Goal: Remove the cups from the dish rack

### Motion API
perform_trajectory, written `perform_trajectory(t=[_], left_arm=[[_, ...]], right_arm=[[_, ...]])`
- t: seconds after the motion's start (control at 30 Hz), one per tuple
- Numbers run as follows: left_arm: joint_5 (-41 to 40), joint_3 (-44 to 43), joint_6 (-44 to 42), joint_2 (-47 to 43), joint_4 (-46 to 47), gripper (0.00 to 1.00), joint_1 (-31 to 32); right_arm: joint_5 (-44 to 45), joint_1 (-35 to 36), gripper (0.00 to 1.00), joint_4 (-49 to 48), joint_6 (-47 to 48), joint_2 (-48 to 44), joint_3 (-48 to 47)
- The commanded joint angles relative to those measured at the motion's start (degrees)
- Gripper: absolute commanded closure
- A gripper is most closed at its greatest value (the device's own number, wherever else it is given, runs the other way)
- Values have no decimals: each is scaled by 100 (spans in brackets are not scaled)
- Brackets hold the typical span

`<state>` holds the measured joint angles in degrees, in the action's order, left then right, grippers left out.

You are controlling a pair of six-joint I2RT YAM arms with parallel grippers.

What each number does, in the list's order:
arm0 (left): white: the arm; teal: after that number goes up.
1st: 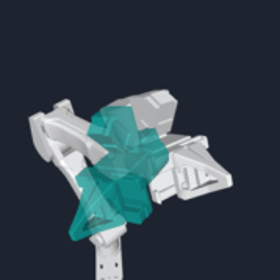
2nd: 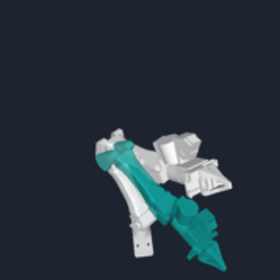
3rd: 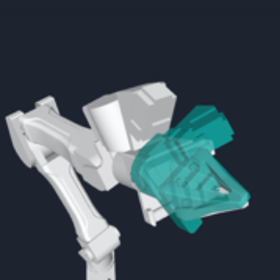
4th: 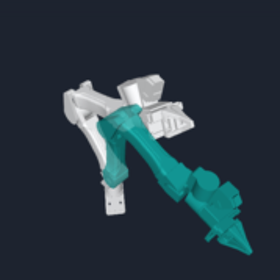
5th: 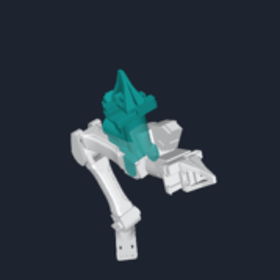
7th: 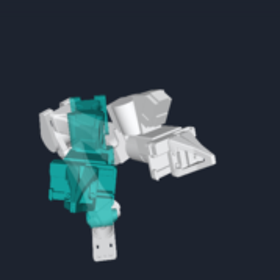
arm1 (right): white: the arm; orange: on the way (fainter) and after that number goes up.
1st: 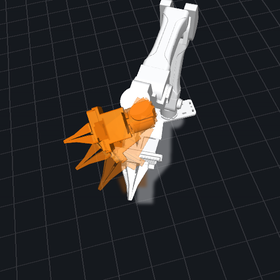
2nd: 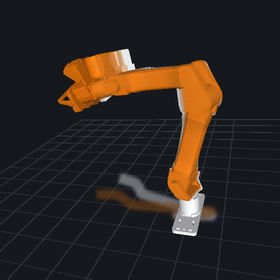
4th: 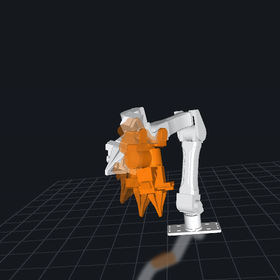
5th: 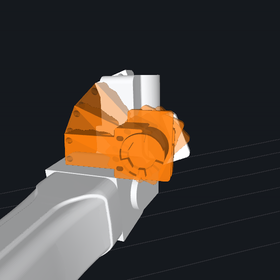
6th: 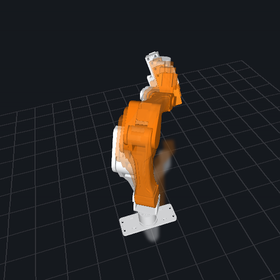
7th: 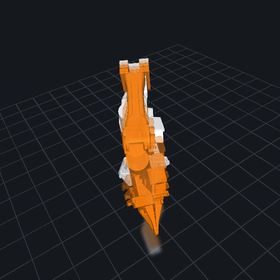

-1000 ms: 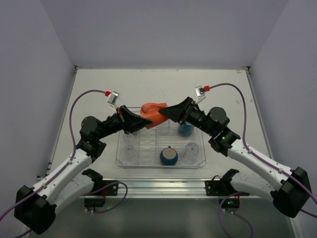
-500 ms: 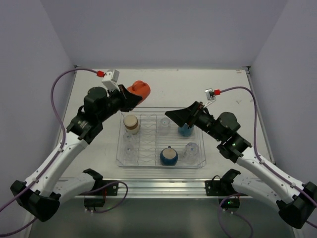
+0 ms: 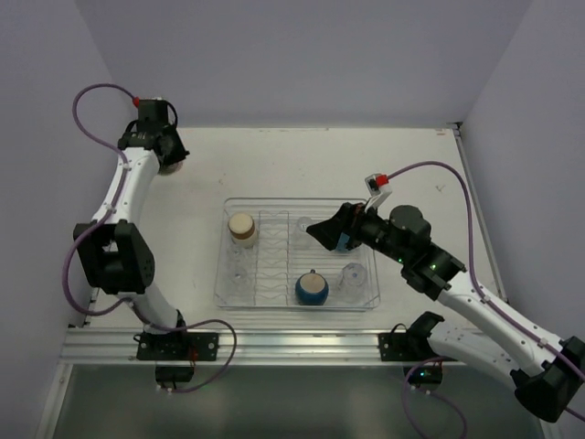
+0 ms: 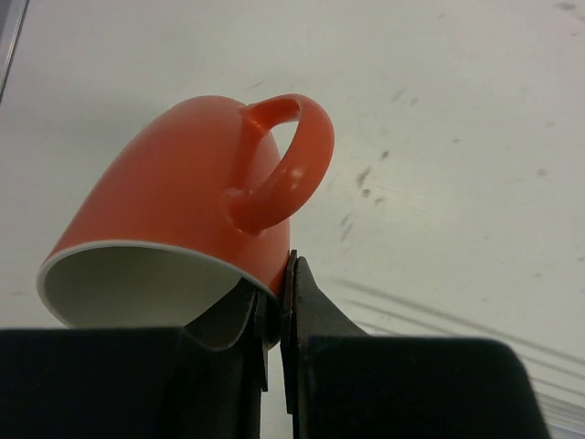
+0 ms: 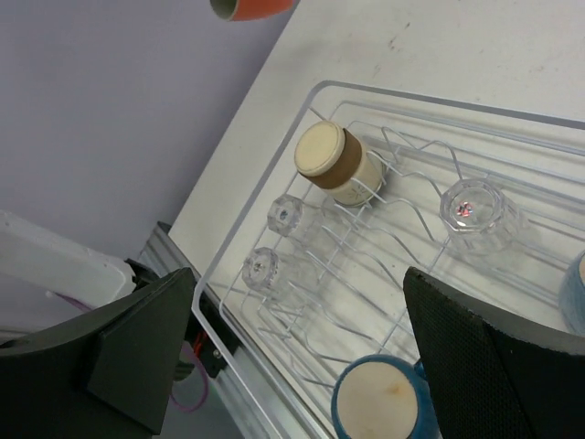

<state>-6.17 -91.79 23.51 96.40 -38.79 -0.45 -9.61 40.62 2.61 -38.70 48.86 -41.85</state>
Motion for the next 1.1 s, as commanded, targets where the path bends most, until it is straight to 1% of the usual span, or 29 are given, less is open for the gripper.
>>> perform_trajectory(t=[0.0,0.27,0.53,0.77,0.9,1.07], left_arm=[[-182,-515,-294,229,-305,100,-315],[-402,-1419,-496,1275,-849,100,-500],[-288,-1851,-610,2198,-1175,100,-702],[-270,-1843,-769,2243,-1395,100,-720],[-288,-1773,-839,2217,-1491,100,-720],[10,-1878,-909,2295,-1746,100,-720]], right_arm=[[82,42,1,73,371,-114,27],[-147,104,1,-68,381,167,19],[-129,130,1,-94,363,238,45],[-103,148,1,-50,346,220,-43],[-155,165,1,-24,310,378,-104],[-164,227,1,37,275,528,-227]])
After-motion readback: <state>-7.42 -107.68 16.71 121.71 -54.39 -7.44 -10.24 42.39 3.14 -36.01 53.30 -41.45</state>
